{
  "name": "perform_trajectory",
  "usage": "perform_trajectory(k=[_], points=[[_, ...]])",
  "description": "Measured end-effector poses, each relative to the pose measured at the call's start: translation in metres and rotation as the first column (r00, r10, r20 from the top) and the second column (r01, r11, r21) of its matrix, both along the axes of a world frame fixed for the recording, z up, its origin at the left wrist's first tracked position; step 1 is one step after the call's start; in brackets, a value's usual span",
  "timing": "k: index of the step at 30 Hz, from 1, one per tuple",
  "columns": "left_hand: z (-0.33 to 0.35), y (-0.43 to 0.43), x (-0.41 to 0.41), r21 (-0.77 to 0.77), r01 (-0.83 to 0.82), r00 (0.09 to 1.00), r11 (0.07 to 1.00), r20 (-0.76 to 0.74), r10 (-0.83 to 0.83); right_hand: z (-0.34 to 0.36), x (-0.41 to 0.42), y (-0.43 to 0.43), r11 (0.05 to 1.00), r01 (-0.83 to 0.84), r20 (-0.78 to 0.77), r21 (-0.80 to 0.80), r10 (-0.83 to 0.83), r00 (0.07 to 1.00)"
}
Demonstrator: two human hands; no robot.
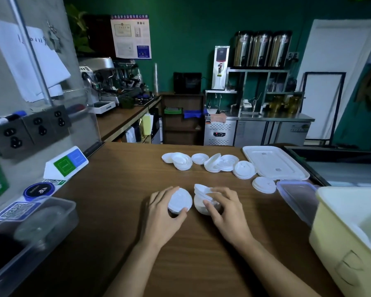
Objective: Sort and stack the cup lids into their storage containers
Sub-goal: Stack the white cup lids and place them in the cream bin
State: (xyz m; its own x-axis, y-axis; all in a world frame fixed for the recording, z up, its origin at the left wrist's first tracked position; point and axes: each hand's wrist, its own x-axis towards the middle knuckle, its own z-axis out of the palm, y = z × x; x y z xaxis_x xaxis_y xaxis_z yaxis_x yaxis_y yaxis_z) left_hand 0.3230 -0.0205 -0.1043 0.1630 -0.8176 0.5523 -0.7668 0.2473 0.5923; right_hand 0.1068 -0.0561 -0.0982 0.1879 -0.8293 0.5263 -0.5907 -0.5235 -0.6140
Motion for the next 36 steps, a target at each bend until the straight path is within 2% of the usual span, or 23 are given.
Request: perform_trajectory(k=[4, 8, 10, 14, 22, 27, 31, 36], points=[[0.004, 0.027, -0.026, 0.014, 0.051, 0.998, 0.999, -0.029, -0.050, 0.006, -0.025, 0.027, 1.000, 0.004, 0.126, -0.019, -0.001, 0.992], [0.005, 0.036, -0.047, 0.006, 0.066, 0.995, 0.998, -0.076, -0.065, 0.015, -0.047, 0.049, 0.994, -0.038, 0.339, 0.106, 0.000, 0.941], [0.010, 0.038, -0.057, -0.031, 0.080, 0.989, 0.996, -0.126, -0.083, 0.020, -0.053, 0.053, 0.986, -0.092, 0.444, 0.141, 0.020, 0.896], [0.021, 0.036, -0.073, -0.154, 0.098, 0.988, 0.983, -0.103, -0.115, 0.021, -0.063, 0.048, 0.974, -0.160, 0.572, 0.160, 0.040, 0.819], [0.027, 0.033, -0.076, -0.151, 0.225, 0.955, 0.962, -0.164, -0.249, 0.024, -0.066, 0.042, 0.927, -0.303, 0.708, 0.222, 0.060, 0.703], [0.025, 0.034, -0.081, -0.150, 0.282, 0.939, 0.948, -0.163, -0.305, 0.027, -0.062, 0.045, 0.895, -0.360, 0.708, 0.262, 0.075, 0.702], [0.027, 0.037, -0.089, -0.157, 0.252, 0.941, 0.955, -0.189, -0.280, 0.029, -0.060, 0.045, 0.878, -0.375, 0.733, 0.297, 0.042, 0.679], [0.029, 0.043, -0.094, -0.159, 0.239, 0.942, 0.958, -0.200, -0.269, 0.032, -0.057, 0.050, 0.814, -0.486, 0.794, 0.318, 0.052, 0.606]])
